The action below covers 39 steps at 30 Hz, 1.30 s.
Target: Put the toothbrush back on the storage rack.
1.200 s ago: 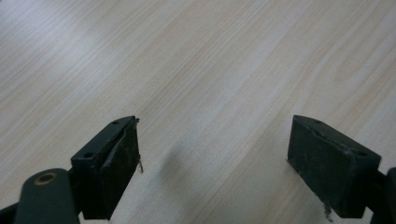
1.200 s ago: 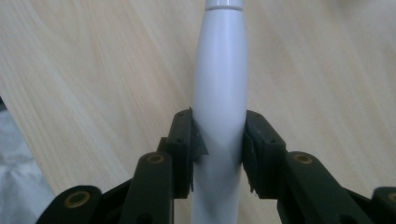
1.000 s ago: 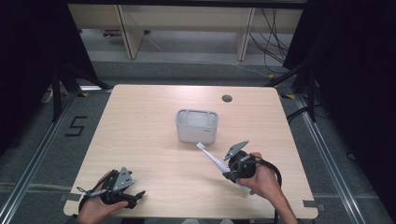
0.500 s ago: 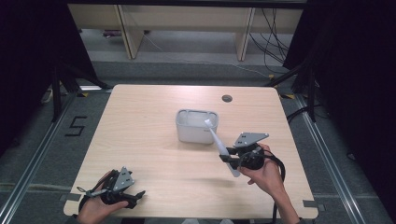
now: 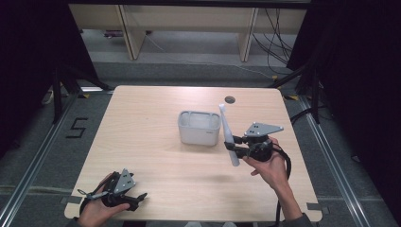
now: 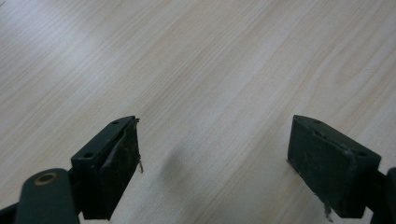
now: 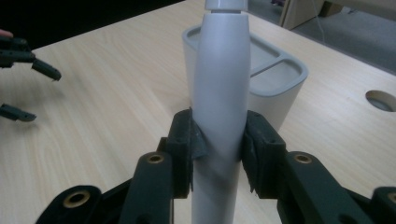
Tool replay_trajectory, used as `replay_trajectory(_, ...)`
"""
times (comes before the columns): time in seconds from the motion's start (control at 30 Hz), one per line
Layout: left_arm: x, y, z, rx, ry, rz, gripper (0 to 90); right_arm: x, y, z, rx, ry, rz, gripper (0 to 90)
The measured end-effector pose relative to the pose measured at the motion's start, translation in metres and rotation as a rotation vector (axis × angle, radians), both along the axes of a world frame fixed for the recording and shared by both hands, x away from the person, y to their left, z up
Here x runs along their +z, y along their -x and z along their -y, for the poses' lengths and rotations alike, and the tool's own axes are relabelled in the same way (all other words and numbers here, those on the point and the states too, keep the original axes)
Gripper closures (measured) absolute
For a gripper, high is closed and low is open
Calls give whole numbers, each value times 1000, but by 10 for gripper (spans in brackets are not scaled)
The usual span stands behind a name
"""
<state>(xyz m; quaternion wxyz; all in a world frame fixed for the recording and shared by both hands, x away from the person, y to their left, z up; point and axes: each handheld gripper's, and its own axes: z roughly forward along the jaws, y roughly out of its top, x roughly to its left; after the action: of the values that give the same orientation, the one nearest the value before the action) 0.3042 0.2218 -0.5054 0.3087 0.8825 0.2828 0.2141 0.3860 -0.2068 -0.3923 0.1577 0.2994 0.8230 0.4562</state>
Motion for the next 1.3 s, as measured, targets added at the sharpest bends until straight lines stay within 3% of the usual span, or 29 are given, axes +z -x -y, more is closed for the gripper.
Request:
replay_trajectory(0.1,0,0,0,-2,3,2,162,2,-5,0,-21,-26,2,664)
replay_trajectory(0.13,0,0,0,0,3,-3,162,4,-8,0,-27,-28,25,665)
replay_trajectory(0.33,0,0,0,-1,1,-1,162,7,-20,-1,-39,-34,24,665)
replay_trajectory(0.37,0,0,0,-1,1,-1,162,7,-21,-3,-57,-54,16,665)
replay_trajectory(0.53,0,0,0,2,3,1,162,10,-28,-3,-61,-68,4,665)
replay_trajectory(0.57,0,0,0,2,0,1,162,10,-30,-3,-61,-69,37,665)
replay_trajectory(0.67,0,1,0,1,5,0,162,10,-32,-4,-70,-96,24,665)
replay_trajectory(0.73,0,0,0,-1,1,-1,162,11,-33,-4,-74,-89,11,664)
replay_trajectory(0.8,0,0,0,3,5,2,162,11,-37,-4,-73,-93,39,664)
replay_trajectory(0.83,0,0,0,1,5,0,162,11,-36,-6,-78,-110,16,665)
replay_trajectory(0.9,0,0,0,0,1,-1,162,13,-39,-6,-67,-94,41,665)
replay_trajectory(0.93,0,0,0,-2,0,-1,162,14,-39,-8,-74,-109,13,665)
replay_trajectory(1.0,0,1,0,1,4,1,162,16,-40,-9,-77,-112,13,665)
replay_trajectory(1.1,0,0,0,2,3,1,162,18,-44,-10,-64,-107,47,664)
replay_trajectory(1.17,0,0,0,1,3,1,162,20,-45,-11,-72,-118,27,664)
replay_trajectory(1.2,0,1,0,2,5,3,162,20,-47,-11,-75,-119,50,665)
replay_trajectory(1.3,0,0,0,2,3,1,163,23,-47,-14,-74,-131,18,665)
